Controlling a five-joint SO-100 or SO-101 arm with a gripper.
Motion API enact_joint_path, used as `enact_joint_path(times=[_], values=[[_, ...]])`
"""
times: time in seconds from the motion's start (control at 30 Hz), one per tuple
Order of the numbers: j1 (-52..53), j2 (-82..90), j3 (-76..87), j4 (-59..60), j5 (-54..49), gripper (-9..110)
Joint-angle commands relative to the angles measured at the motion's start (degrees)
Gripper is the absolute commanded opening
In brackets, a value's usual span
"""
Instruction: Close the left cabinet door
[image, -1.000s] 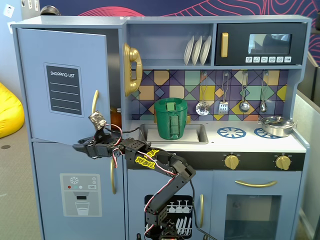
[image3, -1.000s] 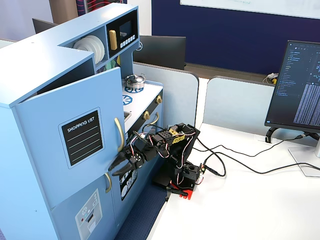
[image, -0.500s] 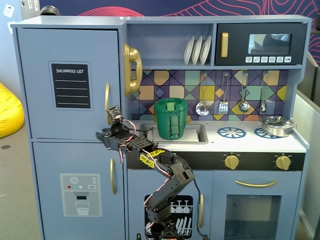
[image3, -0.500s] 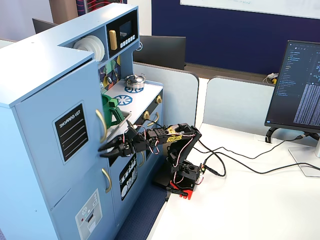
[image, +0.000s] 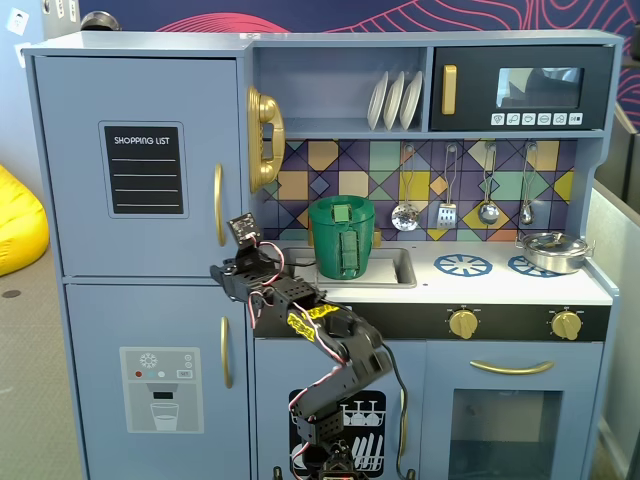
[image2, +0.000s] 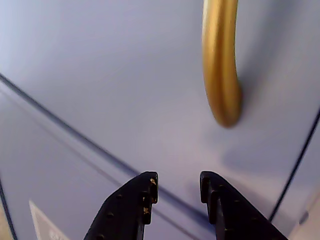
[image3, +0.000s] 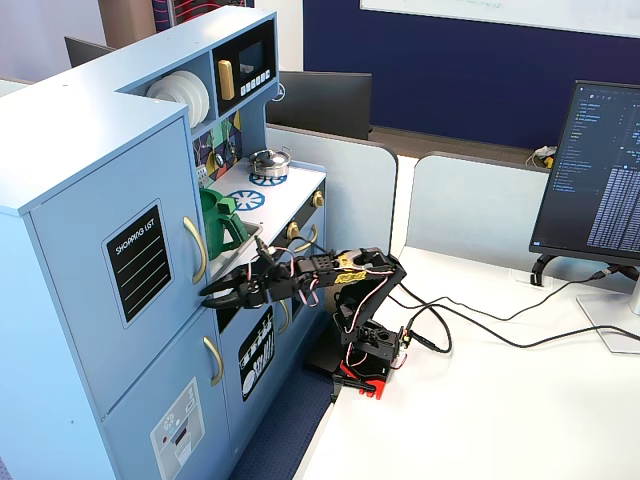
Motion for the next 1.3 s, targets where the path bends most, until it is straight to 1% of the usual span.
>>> enact_joint_path(times=[0.0, 0.1, 0.37, 0.63, 0.8, 0.93, 1.13, 1.27], values=[[-0.26, 9.93, 0.18, 13.27, 0.97, 0], [4.13, 14.68, 3.52, 17.4, 2.81, 0], [20.21, 24.08, 13.01, 26.98, 6.15, 0], [32.43, 35.33, 27.33, 37.79, 9.23, 0], [36.65, 41.04, 36.74, 46.32, 9.67, 0], [38.94, 45.7, 42.89, 53.09, 12.74, 0], [38.5, 45.79, 44.3, 65.48, 19.42, 0], [37.88, 45.79, 44.38, 74.97, 16.96, 0]])
